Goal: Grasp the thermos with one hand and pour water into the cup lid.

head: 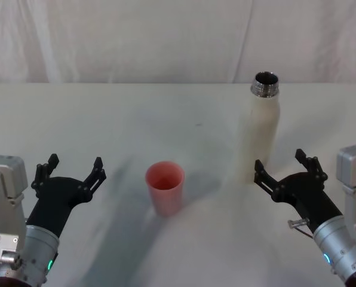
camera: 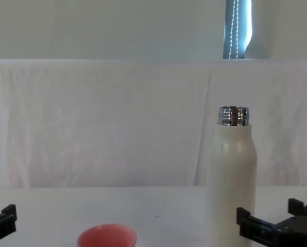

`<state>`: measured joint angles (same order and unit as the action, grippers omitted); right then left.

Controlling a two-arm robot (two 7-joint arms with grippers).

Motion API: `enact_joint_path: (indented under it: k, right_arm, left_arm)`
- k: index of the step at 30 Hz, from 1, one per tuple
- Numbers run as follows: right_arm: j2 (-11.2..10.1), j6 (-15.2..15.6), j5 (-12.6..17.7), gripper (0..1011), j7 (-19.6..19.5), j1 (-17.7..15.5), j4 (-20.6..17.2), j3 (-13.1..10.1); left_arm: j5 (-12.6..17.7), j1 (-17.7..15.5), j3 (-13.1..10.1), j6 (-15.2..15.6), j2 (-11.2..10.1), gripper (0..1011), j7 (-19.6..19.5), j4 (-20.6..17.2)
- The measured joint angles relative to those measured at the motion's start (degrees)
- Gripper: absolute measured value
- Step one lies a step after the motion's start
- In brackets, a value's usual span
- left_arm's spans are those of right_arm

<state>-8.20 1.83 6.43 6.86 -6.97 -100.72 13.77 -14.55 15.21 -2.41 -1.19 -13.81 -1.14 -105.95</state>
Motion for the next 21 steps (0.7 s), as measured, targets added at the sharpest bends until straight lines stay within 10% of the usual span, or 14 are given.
enact_joint_path:
  k: [21]
  right_arm:
    - [2.3, -1.7, 1.1, 1000, 3.0, 6.2, 7.5, 1.0]
  left_arm:
    - [0.0, 0.0, 0.0, 0.0, 0.0, 1001, 0.0, 0.0]
